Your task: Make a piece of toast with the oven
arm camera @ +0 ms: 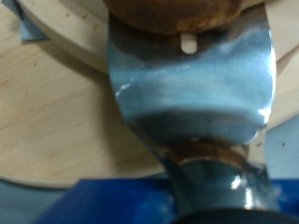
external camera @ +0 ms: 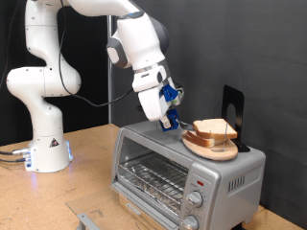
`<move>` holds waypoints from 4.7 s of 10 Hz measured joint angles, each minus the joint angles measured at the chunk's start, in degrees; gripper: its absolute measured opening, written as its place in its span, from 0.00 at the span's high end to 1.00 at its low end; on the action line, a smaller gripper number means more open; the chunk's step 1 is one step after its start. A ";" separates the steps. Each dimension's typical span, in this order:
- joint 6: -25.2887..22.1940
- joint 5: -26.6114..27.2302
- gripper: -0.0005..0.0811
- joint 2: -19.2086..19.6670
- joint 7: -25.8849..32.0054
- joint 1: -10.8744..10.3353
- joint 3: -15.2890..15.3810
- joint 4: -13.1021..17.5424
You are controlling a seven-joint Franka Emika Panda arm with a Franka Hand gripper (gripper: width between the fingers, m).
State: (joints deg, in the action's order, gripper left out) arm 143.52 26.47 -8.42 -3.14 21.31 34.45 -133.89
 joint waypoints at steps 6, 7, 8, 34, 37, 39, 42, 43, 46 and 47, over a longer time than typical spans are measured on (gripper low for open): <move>1.99 -4.12 0.50 3.60 -4.29 0.00 0.74 2.54; 2.36 -4.12 0.50 3.88 -4.16 -0.01 0.75 2.68; 2.49 -3.76 0.50 3.88 -3.66 -0.04 0.75 2.68; -6.48 19.70 0.50 -14.17 18.34 -0.10 -7.49 -7.14; -7.13 21.77 0.50 -17.84 20.71 -0.13 -8.99 -10.15; -8.56 21.88 0.50 -19.50 20.84 -0.13 -9.75 -11.22; -9.04 21.88 0.50 -20.03 20.91 -0.08 -10.01 -11.72; -8.63 21.89 0.50 -20.09 21.08 -0.04 -10.33 -12.22; -7.94 22.01 0.50 -20.98 23.57 0.48 -13.39 -14.63; -7.97 22.01 0.50 -21.39 24.61 0.63 -14.75 -15.28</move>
State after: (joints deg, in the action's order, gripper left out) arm 135.55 48.48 -29.81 21.48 21.94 19.71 -149.17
